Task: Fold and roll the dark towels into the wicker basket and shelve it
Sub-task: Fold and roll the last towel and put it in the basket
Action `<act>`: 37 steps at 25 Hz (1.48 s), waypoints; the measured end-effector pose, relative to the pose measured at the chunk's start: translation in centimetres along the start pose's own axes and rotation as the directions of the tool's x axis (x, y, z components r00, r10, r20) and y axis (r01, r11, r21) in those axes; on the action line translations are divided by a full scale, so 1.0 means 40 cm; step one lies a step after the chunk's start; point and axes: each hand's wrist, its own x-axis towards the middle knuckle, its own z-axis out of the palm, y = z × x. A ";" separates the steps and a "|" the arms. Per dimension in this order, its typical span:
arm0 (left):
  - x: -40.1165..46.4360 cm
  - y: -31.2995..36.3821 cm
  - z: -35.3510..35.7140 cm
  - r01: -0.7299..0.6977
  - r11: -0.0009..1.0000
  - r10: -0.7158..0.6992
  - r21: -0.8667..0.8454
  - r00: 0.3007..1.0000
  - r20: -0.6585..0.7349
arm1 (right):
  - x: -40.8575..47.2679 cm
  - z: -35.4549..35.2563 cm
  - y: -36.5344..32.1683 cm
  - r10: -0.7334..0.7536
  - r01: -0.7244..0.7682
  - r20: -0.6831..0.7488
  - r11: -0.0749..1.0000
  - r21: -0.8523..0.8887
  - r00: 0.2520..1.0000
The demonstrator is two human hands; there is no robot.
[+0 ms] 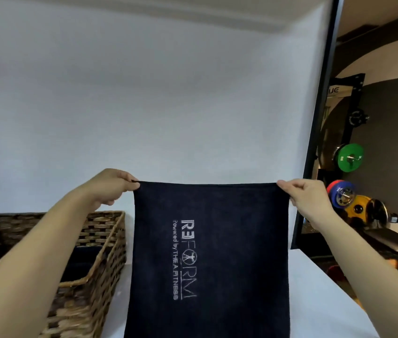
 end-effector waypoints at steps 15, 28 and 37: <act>-0.247 -0.216 0.285 0.055 0.990 -0.036 -0.132 0.989 0.140 | -0.282 -0.019 0.289 0.568 -0.564 0.073 0.823 -0.062 0.820; -0.384 -0.523 0.462 -0.159 0.977 0.169 -0.143 0.984 0.063 | -0.502 0.041 0.324 0.620 -0.567 -0.015 0.706 -0.423 0.784; -0.384 -0.490 0.540 -0.434 0.899 0.438 0.064 0.894 -0.088 | -0.569 0.473 0.183 -0.076 0.149 0.370 0.973 -0.175 0.926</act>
